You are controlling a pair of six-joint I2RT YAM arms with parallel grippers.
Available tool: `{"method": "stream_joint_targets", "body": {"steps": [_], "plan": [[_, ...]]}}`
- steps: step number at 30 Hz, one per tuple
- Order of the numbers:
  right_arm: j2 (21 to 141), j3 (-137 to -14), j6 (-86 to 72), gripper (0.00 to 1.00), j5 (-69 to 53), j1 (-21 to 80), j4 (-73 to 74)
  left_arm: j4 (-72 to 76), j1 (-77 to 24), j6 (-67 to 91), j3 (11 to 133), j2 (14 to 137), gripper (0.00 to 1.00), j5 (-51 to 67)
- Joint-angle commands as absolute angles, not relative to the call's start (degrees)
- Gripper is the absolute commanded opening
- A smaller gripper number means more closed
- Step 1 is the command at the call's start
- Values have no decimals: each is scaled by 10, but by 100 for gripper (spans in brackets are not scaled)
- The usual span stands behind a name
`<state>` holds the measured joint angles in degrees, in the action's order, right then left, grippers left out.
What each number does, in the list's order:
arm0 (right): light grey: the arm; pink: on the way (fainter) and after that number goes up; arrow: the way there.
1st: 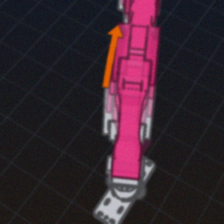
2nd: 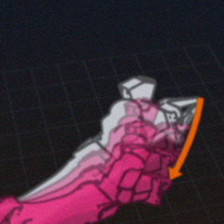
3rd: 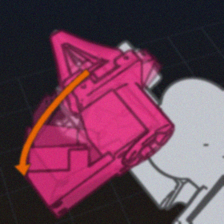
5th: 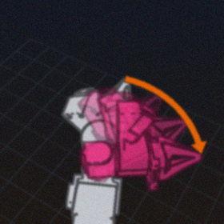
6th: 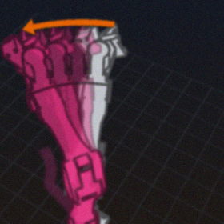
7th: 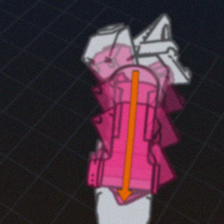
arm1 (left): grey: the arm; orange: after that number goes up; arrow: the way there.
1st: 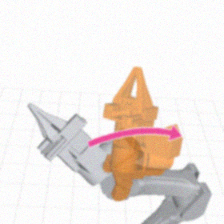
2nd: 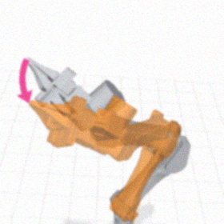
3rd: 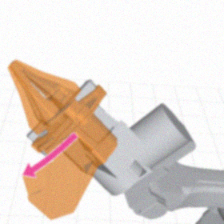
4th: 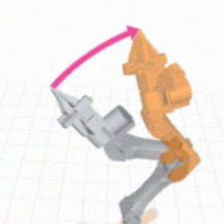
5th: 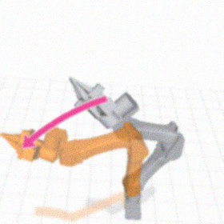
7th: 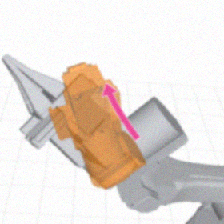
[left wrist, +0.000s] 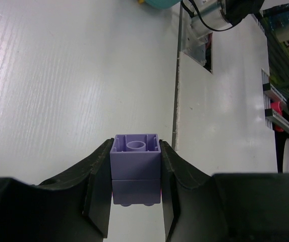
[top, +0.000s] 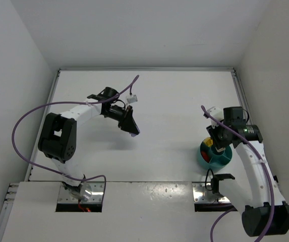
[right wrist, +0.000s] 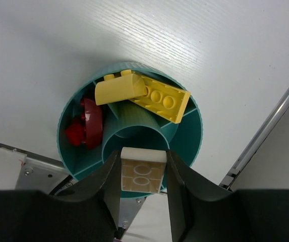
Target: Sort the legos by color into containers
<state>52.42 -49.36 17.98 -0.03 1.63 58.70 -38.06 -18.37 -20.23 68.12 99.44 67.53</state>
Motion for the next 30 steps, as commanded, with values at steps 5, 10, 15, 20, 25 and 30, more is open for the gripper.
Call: {"method": "stream_joint_targets", "body": {"steps": [5,10,15,20,25,30], "plan": [[530,-495,175,11,10,19,570,-376,-177,-222,705,1000,0,697],[530,-495,175,28,10,19,570,-381,-177,-222,705,1005,0,697],[530,-495,180,48,10,19,570,-381,-177,-222,705,1005,0,697],[518,-495,180,58,10,19,570,-381,-177,-228,705,1005,0,697],[480,-507,200,58,-26,19,581,-381,-177,-228,705,1000,0,703],[500,-593,227,56,-159,14,615,-381,-187,-233,699,982,0,724]]}}
